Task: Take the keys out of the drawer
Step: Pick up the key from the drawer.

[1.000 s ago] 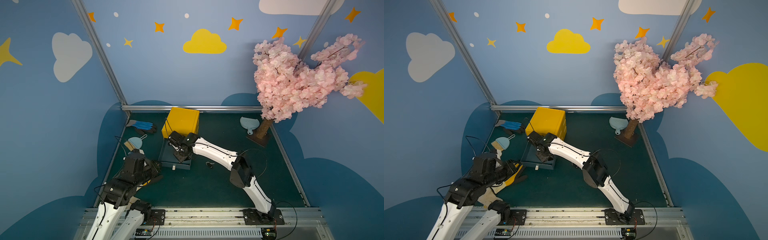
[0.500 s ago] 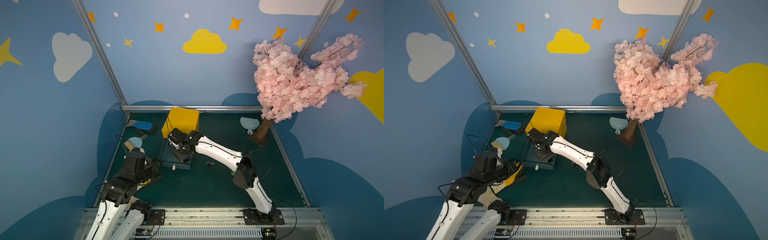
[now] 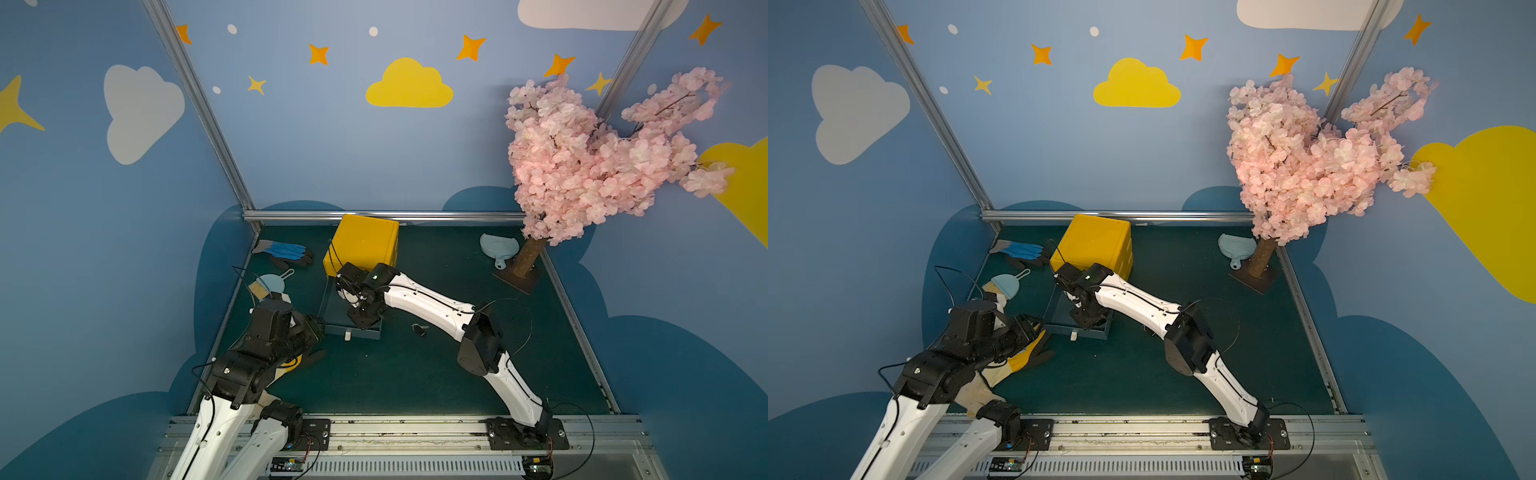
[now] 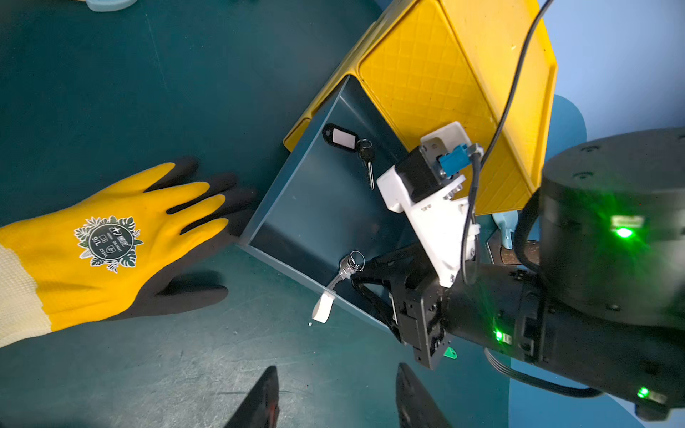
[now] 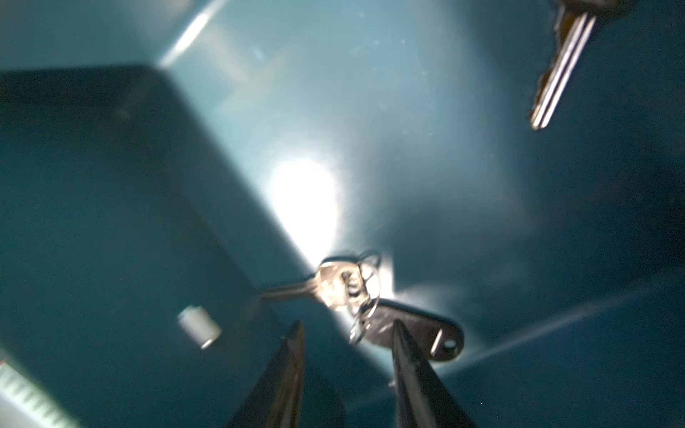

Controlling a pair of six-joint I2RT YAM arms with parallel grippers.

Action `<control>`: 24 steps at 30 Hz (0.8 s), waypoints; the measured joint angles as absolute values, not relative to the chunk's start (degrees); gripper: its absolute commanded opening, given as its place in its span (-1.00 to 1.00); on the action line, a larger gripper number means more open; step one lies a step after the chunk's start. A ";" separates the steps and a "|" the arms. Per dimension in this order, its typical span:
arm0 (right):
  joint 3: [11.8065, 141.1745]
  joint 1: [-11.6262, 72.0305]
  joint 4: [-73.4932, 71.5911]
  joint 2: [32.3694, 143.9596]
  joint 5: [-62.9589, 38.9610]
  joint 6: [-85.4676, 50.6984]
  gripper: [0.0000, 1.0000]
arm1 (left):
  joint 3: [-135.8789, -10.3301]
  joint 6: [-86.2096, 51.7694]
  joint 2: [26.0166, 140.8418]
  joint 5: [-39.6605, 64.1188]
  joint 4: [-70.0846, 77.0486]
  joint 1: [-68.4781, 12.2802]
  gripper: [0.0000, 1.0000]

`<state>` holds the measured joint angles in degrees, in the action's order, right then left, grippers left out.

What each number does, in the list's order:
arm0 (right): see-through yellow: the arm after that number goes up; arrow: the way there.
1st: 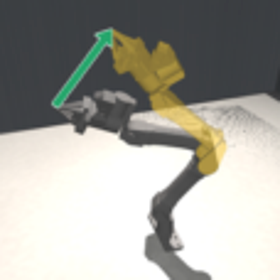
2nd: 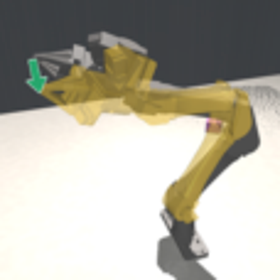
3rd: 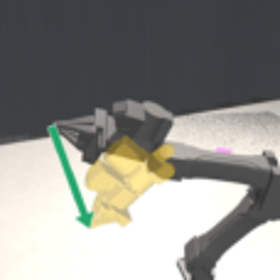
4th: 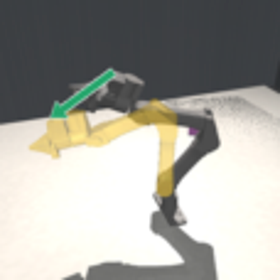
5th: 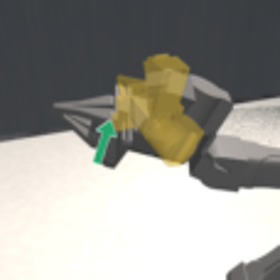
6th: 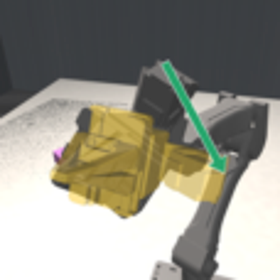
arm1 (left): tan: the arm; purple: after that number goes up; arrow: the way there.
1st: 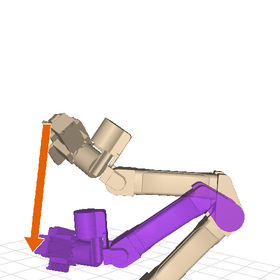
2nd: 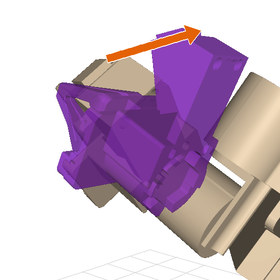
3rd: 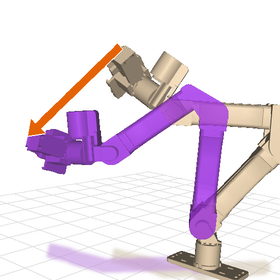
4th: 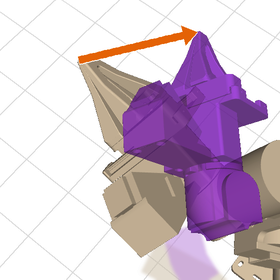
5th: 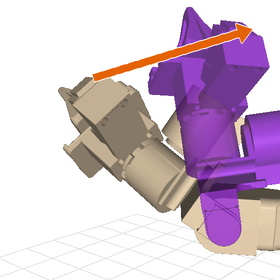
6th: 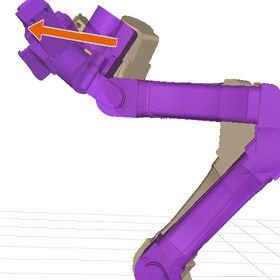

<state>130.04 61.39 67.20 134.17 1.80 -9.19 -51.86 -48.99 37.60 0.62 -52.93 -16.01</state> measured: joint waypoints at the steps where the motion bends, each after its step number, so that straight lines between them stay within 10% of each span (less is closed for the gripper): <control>1: 130.39 61.23 67.51 134.63 2.04 -8.91 -0.33 | -51.86 -49.01 37.63 0.64 -52.84 -16.01 0.04; 10: 132.55 61.08 69.12 136.81 3.97 -7.03 -0.99 | -51.86 -48.86 37.58 0.62 -52.58 -16.01 0.04; 24: 133.75 58.28 69.21 136.75 4.86 -6.35 -1.00 | -51.86 -48.86 37.47 0.40 -52.58 -16.01 0.04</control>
<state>133.75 58.28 69.21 136.75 4.86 -6.35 -51.86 -48.86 37.47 0.40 -52.58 -16.01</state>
